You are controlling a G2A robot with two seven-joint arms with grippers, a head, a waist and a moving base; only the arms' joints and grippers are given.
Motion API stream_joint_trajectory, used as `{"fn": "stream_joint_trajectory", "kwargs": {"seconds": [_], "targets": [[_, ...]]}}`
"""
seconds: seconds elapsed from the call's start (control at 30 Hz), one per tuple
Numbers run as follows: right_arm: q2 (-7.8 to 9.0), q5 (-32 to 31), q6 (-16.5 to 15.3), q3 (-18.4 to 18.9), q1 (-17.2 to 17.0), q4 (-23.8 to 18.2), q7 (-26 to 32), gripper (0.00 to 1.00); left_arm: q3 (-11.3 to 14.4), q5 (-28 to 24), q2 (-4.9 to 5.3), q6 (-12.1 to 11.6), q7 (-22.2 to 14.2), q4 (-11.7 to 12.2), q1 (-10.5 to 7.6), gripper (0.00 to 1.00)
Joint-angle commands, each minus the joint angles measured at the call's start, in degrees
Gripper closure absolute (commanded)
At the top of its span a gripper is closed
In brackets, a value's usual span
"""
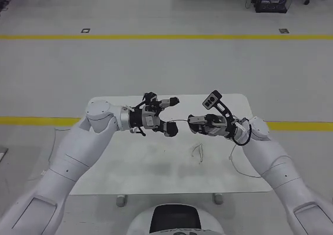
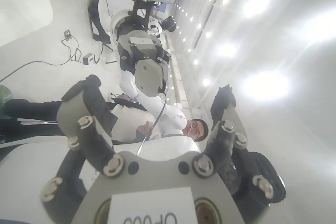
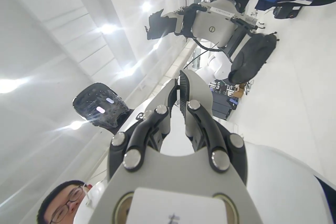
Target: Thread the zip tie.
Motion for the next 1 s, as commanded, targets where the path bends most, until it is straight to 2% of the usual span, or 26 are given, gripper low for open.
{"fn": "stream_joint_trajectory", "kwargs": {"seconds": [0.0, 0.13, 0.17, 0.23, 0.27, 0.3, 0.37, 0.47, 0.53, 0.57, 0.7, 0.8, 0.9, 0.97], "targets": [[0.08, -0.9, 0.2, 0.2, -0.6, -0.9, -1.5, 1.00, -0.2, -0.2, 0.02, -0.9, 1.3, -1.1, 0.41, 0.00], [0.37, -2.4, 1.1, 1.2, -1.0, -1.3, -1.7, 1.00, -0.7, -0.8, 0.19, -1.7, 0.9, -1.6, 0.72, 0.00], [0.42, -2.7, 1.2, 1.4, -1.1, -1.3, -1.8, 1.00, -0.7, -0.9, 0.21, -1.8, 0.9, -1.6, 0.76, 0.05], [0.55, -4.1, 1.5, 1.8, -1.1, -1.1, -2.2, 1.00, -0.8, -0.9, 0.27, -2.2, 0.6, -1.6, 0.72, 0.41], [0.58, -4.3, 1.6, 1.9, -1.2, -1.0, -2.4, 1.00, -0.8, -0.9, 0.29, -2.3, 0.5, -1.6, 0.70, 0.50], [0.61, -4.7, 1.8, 2.1, -1.2, -1.0, -2.5, 1.00, -0.7, -0.9, 0.31, -2.3, 0.3, -1.5, 0.66, 0.51], [0.66, -5.3, 2.2, 2.2, -1.2, -0.8, -2.6, 1.00, -0.6, -0.8, 0.35, -2.2, 0.1, -1.3, 0.59, 0.62], [0.74, -7.0, 3.1, 2.2, -1.0, -0.1, -2.9, 1.00, -0.5, -1.0, 0.37, -2.2, -0.2, -1.1, 0.44, 0.73], [0.76, -8.3, 3.4, 2.1, -0.7, 0.4, -3.0, 1.00, -0.4, -1.2, 0.37, -2.3, -0.3, -0.9, 0.32, 0.76], [0.76, -8.6, 3.6, 2.0, -0.7, 0.5, -3.0, 1.00, -0.4, -1.2, 0.37, -2.4, -0.3, -0.8, 0.27, 0.81], [0.66, -9.1, 4.0, 1.7, -0.5, 1.1, -2.7, 1.00, -0.1, -1.2, 0.38, -2.3, -0.4, -0.5, 0.04, 0.84], [0.55, -8.9, 3.8, 1.7, -0.3, 1.4, -2.2, 1.00, 0.2, -0.7, 0.40, -2.3, -0.4, -0.3, -0.20, 0.93], [0.47, -8.9, 3.3, 1.8, -0.2, 1.5, -2.0, 1.00, 0.5, 0.2, 0.46, -2.3, -0.3, -0.2, -0.41, 0.95], [0.47, -8.9, 3.1, 1.9, -0.2, 1.4, -1.8, 1.00, 0.6, 0.7, 0.51, -2.2, -0.2, -0.1, -0.55, 0.92]]}}
